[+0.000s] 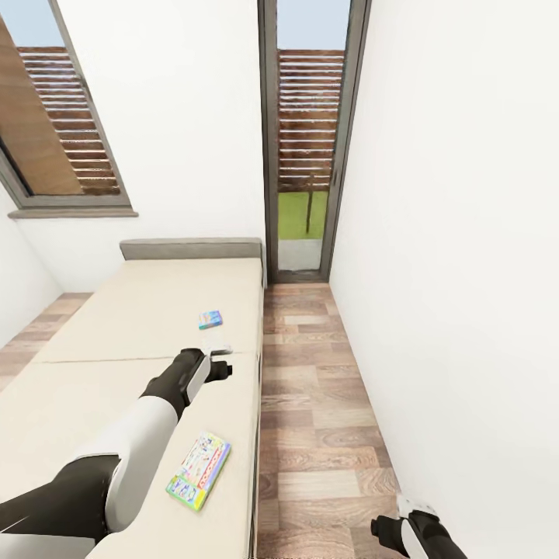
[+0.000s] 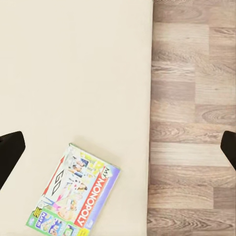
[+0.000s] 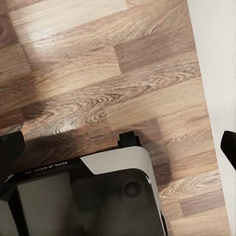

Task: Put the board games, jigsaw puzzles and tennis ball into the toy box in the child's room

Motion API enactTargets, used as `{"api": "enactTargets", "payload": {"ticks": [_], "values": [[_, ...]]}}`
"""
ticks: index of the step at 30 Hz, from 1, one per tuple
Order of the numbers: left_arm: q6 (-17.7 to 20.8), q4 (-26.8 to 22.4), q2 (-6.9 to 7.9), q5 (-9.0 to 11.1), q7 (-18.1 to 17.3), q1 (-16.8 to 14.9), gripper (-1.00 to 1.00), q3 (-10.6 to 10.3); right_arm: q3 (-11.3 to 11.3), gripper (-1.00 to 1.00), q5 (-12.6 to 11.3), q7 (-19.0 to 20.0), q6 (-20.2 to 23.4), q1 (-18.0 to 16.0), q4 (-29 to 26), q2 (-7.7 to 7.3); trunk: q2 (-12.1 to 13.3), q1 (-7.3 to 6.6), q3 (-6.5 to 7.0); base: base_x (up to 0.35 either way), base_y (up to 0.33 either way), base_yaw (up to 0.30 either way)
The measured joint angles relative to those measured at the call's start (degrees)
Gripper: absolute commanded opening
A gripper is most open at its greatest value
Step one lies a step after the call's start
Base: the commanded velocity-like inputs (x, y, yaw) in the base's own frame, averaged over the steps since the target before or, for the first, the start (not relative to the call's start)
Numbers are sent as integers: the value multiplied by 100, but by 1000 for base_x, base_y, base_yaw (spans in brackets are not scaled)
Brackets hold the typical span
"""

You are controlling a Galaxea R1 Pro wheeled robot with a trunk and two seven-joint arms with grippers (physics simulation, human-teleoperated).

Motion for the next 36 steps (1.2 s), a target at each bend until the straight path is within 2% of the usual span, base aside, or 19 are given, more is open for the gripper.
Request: {"api": "enactTargets", "payload": {"ticks": [12,27,36], "values": [[-115,16,77,8,17,0,100,14,4,100,6,-2,-5,0,23,-3,0,0,-113,0,0,0],[-139,17,351,-2,17,-2,100,57,0,100,24,-16,-25,0,191,0,-1,0,-254,0,0,0],[-141,17,375,-1,-1,-7,100,58,0,100,25,-11,-26,0,196,-3,-1,0,-338,0,0,0]]}}
